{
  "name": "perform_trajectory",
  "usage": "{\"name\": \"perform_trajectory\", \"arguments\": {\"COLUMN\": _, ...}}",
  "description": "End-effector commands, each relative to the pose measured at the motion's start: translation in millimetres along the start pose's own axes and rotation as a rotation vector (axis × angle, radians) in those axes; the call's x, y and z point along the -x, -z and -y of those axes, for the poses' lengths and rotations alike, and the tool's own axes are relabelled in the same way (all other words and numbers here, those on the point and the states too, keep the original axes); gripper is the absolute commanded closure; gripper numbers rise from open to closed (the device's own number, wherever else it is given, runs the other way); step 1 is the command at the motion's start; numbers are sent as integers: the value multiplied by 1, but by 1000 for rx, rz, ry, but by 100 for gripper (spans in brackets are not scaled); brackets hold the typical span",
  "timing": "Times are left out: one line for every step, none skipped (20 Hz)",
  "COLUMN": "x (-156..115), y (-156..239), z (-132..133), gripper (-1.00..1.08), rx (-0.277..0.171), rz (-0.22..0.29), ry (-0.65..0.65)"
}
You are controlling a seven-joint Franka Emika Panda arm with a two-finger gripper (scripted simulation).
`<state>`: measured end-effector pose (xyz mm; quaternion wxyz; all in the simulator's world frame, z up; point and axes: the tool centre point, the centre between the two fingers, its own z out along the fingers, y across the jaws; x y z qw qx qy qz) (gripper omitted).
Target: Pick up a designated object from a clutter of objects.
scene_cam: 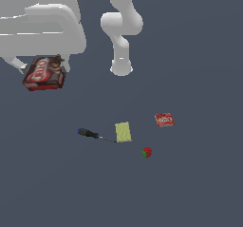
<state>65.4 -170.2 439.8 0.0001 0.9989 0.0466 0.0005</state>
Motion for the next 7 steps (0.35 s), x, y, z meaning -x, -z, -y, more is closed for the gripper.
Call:
{"name": "perform_trajectory", "arguments": {"x": -1, "y": 5, "z": -3, "gripper": 108, "rx": 0, "rz": 1, "ry": 1}}
{"name": "perform_trajectory", "arguments": {"x": -1, "y": 6, "z": -4, "gripper": 108, "rx": 0, "rz": 1, "ry": 1}}
{"name": "perform_trajectory", "arguments": {"x": -2, "y": 7, "z": -5, "gripper": 108, "rx": 0, "rz": 1, "ry": 1}}
{"name": "perform_trajectory", "arguments": {"x": -2, "y": 8, "z": -5, "gripper": 108, "rx": 0, "rz": 1, "ry": 1}}
{"name": "perform_trajectory", "arguments": {"x": -2, "y": 8, "z": -5, "gripper": 108, "rx": 0, "rz": 1, "ry": 1}}
{"name": "perform_trajectory", "arguments": {"x": -2, "y": 9, "z": -6, "gripper": 108, "rx": 0, "rz": 1, "ry": 1}}
{"name": "perform_trajectory", "arguments": {"x": -2, "y": 9, "z": -6, "gripper": 108, "rx": 0, "rz": 1, "ry": 1}}
